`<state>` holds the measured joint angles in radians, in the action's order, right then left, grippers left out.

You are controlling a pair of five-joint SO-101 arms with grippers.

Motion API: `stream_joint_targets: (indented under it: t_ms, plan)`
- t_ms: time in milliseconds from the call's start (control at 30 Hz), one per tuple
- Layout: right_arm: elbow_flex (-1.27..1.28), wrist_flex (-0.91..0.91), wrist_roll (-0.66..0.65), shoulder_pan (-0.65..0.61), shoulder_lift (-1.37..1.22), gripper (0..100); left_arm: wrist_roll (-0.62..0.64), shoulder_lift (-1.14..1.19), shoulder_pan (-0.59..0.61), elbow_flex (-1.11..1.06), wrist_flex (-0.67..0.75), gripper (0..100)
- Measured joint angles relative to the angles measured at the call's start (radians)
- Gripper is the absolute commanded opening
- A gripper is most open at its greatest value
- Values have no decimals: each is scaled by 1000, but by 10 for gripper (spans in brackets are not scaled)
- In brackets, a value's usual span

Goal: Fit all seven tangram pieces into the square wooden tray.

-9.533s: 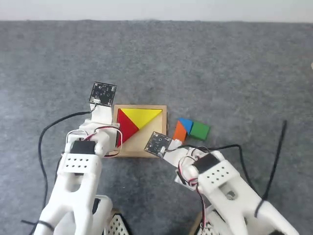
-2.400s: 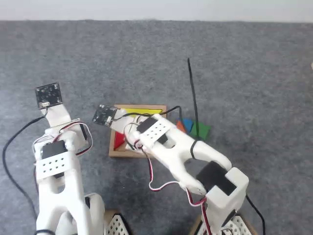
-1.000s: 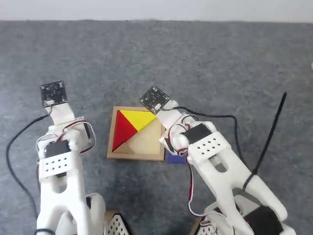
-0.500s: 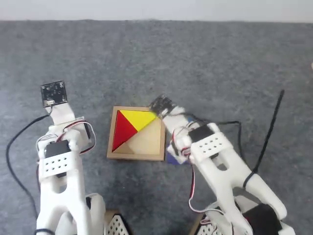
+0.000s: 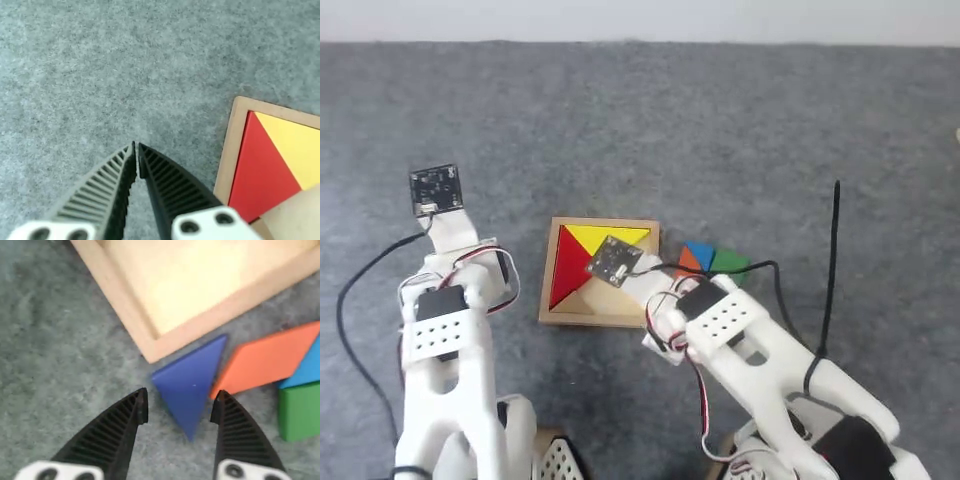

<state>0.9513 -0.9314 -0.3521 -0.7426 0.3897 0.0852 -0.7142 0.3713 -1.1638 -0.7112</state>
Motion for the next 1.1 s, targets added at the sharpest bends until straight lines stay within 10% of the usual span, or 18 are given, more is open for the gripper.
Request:
stream_joint_targets:
  t_ms: [833,1100]
  plan:
    - [-54,66,55,-8,-190,218,0,0,-3,0,0,13]
    - [-55,63,37,-2,-190,19,0,0,-3,0,0,13]
